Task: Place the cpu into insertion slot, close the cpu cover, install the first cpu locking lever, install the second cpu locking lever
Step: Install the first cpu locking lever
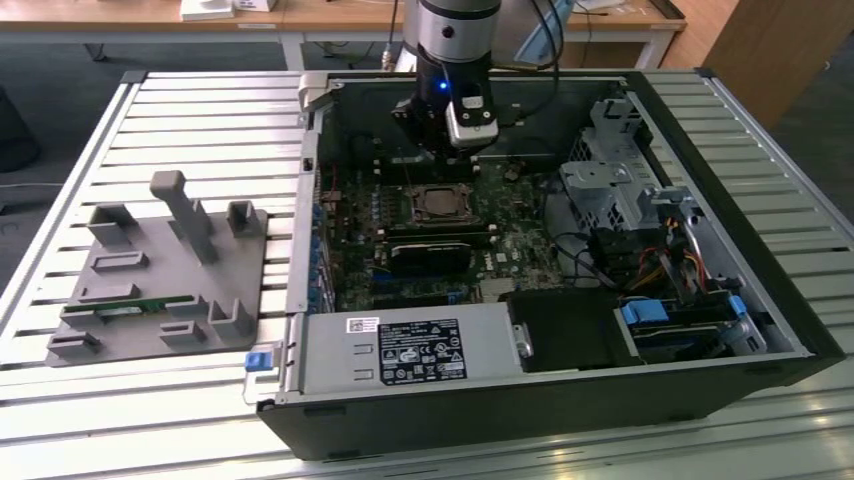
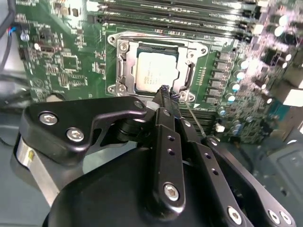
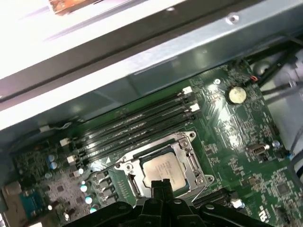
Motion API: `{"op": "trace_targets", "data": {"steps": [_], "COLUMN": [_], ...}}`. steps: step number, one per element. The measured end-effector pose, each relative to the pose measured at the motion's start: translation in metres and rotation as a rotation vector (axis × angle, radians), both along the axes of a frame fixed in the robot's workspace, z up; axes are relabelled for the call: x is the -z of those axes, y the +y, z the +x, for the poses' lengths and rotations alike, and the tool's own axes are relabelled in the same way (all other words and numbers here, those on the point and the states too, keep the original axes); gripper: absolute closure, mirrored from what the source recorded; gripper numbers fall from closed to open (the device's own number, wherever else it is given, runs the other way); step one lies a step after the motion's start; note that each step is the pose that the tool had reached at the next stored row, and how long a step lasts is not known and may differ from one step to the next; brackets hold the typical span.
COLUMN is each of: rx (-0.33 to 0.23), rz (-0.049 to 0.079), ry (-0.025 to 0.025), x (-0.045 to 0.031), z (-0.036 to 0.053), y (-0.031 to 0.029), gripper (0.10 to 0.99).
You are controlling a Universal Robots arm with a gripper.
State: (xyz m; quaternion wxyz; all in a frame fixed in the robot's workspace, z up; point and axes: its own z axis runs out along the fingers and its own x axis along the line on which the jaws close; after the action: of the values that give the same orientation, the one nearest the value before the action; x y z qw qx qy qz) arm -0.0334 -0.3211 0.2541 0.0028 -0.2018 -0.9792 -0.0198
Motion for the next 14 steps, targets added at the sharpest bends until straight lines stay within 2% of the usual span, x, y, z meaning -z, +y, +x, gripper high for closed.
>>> {"op": "trace_targets", "data": {"steps": [9, 14], "rx": [-0.158, -0.222], "rz": [0.0, 0.0], "ry": [0.0, 0.0], "x": [0.0001, 0.0001], "z": [0.0, 0.0], "y": [0.0, 0.0], "gripper": [0.98, 0.98]}}
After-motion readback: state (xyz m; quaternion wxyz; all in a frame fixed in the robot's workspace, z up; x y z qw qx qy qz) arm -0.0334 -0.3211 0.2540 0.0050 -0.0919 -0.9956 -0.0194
